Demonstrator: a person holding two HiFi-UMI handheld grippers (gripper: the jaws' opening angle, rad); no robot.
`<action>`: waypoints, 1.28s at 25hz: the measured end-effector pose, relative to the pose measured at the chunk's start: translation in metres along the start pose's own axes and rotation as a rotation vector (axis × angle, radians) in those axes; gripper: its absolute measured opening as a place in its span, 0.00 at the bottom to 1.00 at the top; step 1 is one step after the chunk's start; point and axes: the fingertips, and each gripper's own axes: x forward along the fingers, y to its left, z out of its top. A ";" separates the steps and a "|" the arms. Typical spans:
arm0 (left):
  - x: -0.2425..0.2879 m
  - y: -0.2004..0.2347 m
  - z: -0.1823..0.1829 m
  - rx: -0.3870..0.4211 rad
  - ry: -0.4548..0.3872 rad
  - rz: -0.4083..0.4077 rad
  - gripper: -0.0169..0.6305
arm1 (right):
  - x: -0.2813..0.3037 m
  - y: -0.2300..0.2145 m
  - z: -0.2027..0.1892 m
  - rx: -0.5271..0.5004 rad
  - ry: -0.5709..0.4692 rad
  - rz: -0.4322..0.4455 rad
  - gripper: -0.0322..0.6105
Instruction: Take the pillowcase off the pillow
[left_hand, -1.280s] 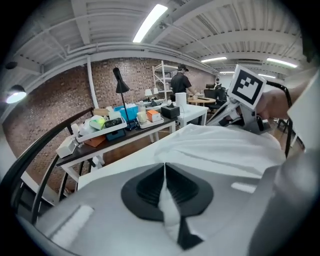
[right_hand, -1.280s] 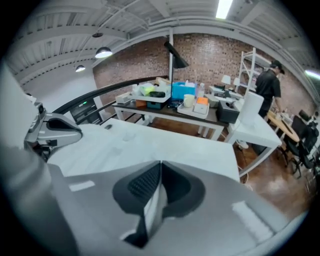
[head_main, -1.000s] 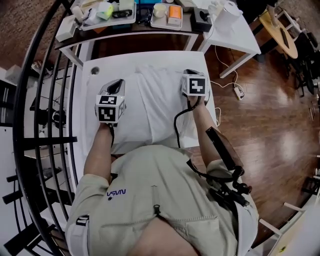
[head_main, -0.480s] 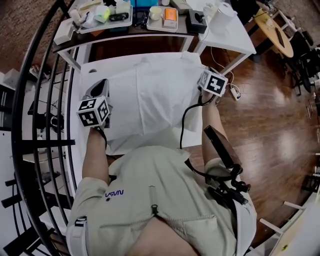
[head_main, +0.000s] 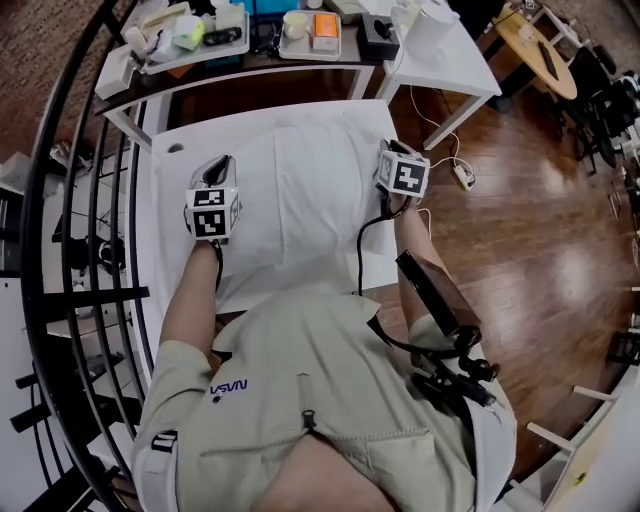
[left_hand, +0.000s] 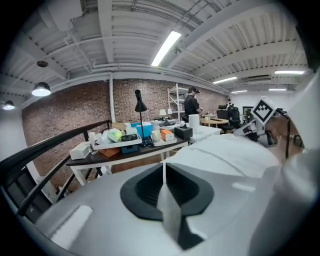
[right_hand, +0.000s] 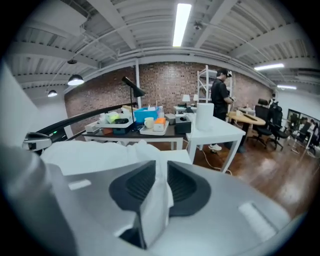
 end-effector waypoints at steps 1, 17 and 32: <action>-0.002 0.000 0.003 0.006 -0.018 0.011 0.07 | -0.006 0.003 0.002 0.002 -0.014 0.005 0.18; -0.097 -0.096 -0.006 0.110 -0.145 -0.206 0.33 | -0.119 0.104 -0.030 -0.051 -0.172 0.082 0.20; -0.130 -0.138 -0.053 0.063 -0.033 -0.098 0.33 | -0.162 0.121 -0.097 -0.092 -0.149 0.221 0.20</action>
